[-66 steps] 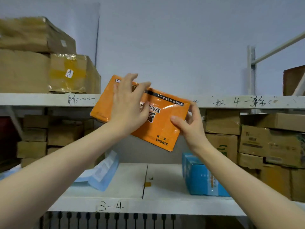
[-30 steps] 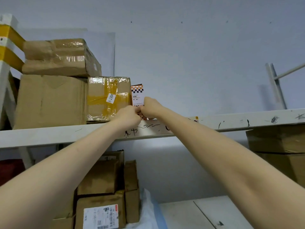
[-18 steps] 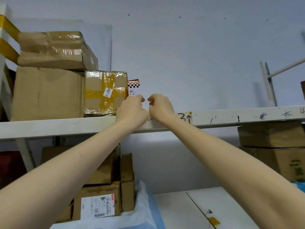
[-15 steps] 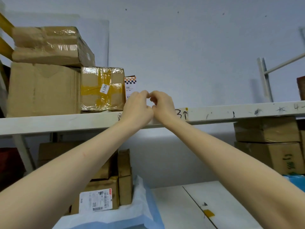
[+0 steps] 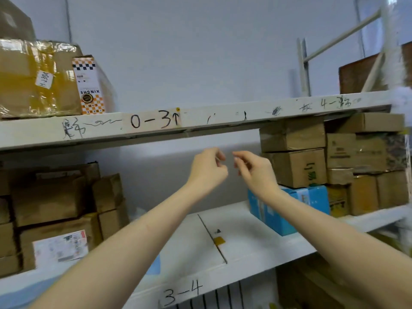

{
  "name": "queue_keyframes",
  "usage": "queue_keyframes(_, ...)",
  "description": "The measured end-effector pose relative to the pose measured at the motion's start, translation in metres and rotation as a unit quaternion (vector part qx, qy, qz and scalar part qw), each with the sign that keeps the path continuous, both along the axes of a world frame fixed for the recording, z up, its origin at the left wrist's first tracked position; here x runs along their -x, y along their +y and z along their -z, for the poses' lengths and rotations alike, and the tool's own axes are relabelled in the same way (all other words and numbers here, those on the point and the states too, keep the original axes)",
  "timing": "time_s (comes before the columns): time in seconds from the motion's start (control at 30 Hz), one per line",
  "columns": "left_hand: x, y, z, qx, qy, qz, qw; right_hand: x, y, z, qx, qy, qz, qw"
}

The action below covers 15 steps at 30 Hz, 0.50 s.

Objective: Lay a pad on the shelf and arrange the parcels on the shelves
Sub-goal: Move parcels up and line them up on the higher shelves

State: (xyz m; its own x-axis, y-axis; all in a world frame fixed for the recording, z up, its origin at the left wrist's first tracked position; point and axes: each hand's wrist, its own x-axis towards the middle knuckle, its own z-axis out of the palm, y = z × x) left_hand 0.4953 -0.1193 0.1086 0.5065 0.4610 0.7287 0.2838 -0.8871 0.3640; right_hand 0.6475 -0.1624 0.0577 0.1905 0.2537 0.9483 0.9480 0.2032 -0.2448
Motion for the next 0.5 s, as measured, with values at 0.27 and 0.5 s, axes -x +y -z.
queue_keyframes(0.27, -0.115, -0.004, 0.063, 0.134, 0.092, -0.037, 0.986, -0.129, -0.046, 0.066, 0.138, 0.117, 0.252, 0.951)
queue_keyframes(0.5, -0.194, -0.017, 0.068, 0.172, 0.101, -0.052, 0.978, -0.197, -0.062, 0.039, 0.061, 0.211, 0.220, 0.950)
